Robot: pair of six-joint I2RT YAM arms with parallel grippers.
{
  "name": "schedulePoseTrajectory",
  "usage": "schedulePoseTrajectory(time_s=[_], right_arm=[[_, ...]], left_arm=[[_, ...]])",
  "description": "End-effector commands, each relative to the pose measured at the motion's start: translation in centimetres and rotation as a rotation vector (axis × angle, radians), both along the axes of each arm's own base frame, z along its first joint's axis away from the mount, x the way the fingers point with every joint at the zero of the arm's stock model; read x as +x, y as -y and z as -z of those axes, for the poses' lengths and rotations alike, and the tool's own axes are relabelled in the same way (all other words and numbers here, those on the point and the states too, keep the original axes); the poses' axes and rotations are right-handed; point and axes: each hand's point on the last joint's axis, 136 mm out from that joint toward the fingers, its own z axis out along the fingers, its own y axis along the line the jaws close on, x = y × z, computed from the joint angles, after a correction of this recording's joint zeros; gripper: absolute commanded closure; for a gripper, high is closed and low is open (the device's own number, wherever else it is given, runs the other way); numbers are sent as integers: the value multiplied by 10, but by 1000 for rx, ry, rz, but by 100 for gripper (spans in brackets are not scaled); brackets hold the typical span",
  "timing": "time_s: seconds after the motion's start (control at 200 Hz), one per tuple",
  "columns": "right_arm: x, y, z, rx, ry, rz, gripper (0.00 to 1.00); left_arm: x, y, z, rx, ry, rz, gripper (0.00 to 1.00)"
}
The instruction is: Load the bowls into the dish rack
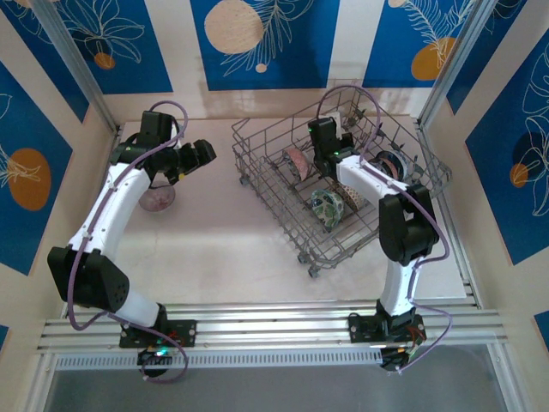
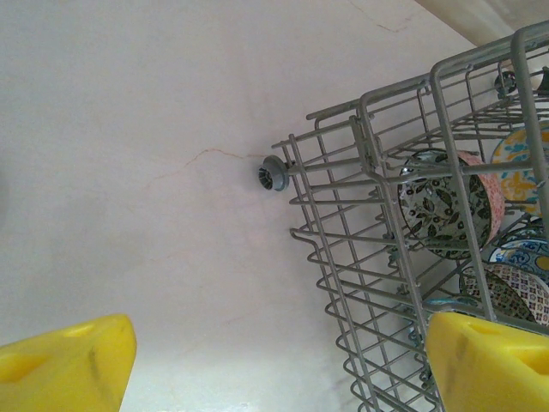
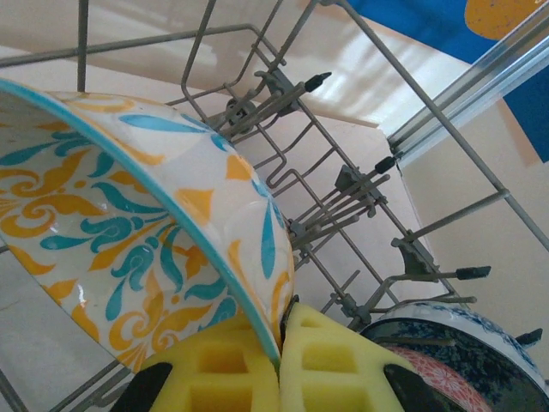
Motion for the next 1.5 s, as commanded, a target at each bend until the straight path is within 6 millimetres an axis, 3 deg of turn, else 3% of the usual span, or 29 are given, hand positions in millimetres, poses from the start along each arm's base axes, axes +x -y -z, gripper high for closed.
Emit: schedulePoseTrajectory(time_s=[0.0, 0.28, 0.62, 1.126, 1.496], right_arm=[[13, -6, -22, -16, 86, 1, 100], [11, -10, -14, -6, 62, 7, 100], [-9, 36, -36, 120, 69, 214, 100], [13, -1, -17, 15, 4, 88, 100], [11, -21, -10, -14, -30, 41, 97]], left_arm=[[-2, -3, -3, -1, 6, 2, 12], [-1, -3, -1, -4, 0, -4, 12], [0, -3, 3, -11, -9, -8, 12], [-2, -1, 6, -16, -13, -8, 12], [-1, -1, 6, -20, -13, -4, 12]])
